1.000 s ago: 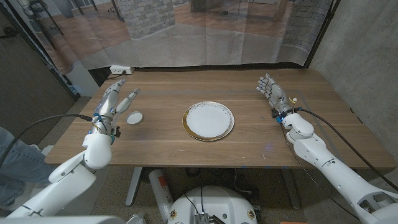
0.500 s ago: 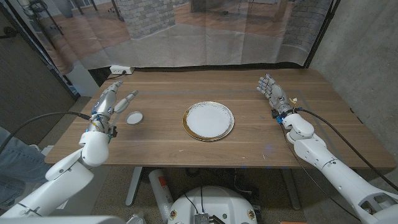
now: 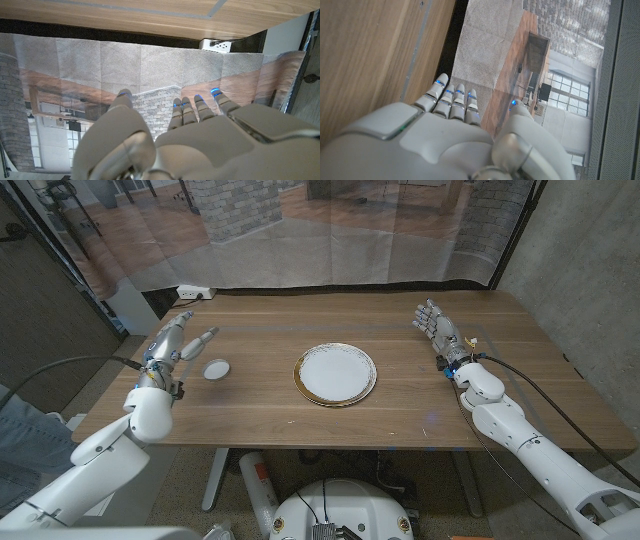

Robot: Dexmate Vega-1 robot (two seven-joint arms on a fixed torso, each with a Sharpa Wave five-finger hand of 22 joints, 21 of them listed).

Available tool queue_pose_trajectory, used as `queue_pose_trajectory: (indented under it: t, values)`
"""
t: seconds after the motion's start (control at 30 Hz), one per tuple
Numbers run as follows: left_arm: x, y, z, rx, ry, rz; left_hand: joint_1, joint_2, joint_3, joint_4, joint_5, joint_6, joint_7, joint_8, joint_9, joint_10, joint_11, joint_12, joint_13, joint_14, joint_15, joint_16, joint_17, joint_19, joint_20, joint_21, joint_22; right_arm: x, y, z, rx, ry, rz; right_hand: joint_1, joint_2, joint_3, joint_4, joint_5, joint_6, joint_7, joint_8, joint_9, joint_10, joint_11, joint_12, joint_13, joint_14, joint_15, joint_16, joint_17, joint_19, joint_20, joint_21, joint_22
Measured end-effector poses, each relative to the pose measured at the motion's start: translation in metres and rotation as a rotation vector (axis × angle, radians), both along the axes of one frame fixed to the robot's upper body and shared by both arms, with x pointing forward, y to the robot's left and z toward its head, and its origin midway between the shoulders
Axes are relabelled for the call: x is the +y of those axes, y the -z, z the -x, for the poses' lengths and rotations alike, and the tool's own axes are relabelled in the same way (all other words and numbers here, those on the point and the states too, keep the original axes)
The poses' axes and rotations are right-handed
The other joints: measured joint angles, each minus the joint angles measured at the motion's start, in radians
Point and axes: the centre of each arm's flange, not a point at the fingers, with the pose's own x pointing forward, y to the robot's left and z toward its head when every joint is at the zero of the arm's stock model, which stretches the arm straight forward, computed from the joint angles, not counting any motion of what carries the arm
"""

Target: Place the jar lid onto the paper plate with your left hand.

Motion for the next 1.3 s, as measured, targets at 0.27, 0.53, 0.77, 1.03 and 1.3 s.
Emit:
queue_pose_trajectory:
  t: [0.27,0.53,0.77,1.03,1.3]
  values:
    - [0.0,-0.003,-0.002,0.018,-0.029,-0.015,0.029,0.0,0.007,-0.019,0.0,-0.004,-0.011,0.0,0.0,0.0,0.0,0.0,0.0,0.002,-0.002,0.0,0.0,0.022,0.022,0.0,0.0,0.0,0.001,0.0,0.002,0.0,0.0,0.0,0.0,-0.001,-0.001,0.0,0.0,0.0,0.0,0.0,0.0,0.0,0.0,0.0,0.0,0.0,0.0,0.0,-0.004,0.004,0.0,0.0]
    - [0.0,-0.006,-0.002,0.037,-0.057,-0.031,0.058,-0.005,0.012,-0.036,0.0,-0.009,-0.016,0.0,0.0,0.0,0.0,0.0,0.005,0.008,0.001,0.0,0.0,0.045,0.045,0.007,0.0,-0.001,0.002,-0.001,0.005,0.001,-0.001,0.0,0.0,-0.001,-0.001,0.0,0.0,0.0,0.0,0.0,0.0,0.0,0.0,0.0,0.0,0.0,0.0,0.0,-0.008,0.0,-0.007,0.0]
    - [-0.001,-0.009,-0.003,0.057,-0.085,-0.045,0.076,-0.013,0.013,-0.05,0.0,-0.004,-0.022,0.0,0.005,0.0,0.0,0.0,0.005,0.008,0.001,0.0,0.005,0.069,0.077,0.007,0.0,-0.001,0.002,-0.002,0.006,-0.001,-0.002,0.0,0.0,-0.001,-0.001,0.0,0.0,0.0,0.0,0.0,0.0,0.0,0.0,0.0,-0.004,0.004,0.0,0.0,-0.007,0.0,-0.01,0.0]
    - [-0.001,-0.011,-0.005,0.086,-0.111,-0.065,0.09,-0.027,0.009,-0.063,0.0,-0.014,-0.032,-0.006,0.005,-0.004,0.004,0.0,0.005,0.008,0.001,0.0,0.005,0.076,0.099,0.007,0.0,-0.001,0.002,-0.003,0.007,-0.002,-0.005,0.0,0.0,-0.001,-0.001,0.0,0.005,-0.006,0.0,0.0,0.0,0.0,0.0,0.0,-0.005,0.005,-0.005,0.0,-0.007,0.0,-0.014,0.0]
    - [-0.003,-0.014,-0.01,0.116,-0.124,-0.083,0.095,-0.031,0.005,-0.067,0.0,-0.02,-0.038,-0.006,0.005,-0.008,0.0,0.0,0.01,0.007,0.011,0.0,0.005,0.081,0.114,0.007,0.0,-0.001,0.003,-0.002,0.008,0.001,-0.008,0.0,0.0,-0.004,-0.004,0.0,0.005,-0.006,0.0,0.0,0.0,0.0,0.0,0.0,-0.005,0.005,-0.005,0.0,-0.007,0.0,-0.018,0.0]
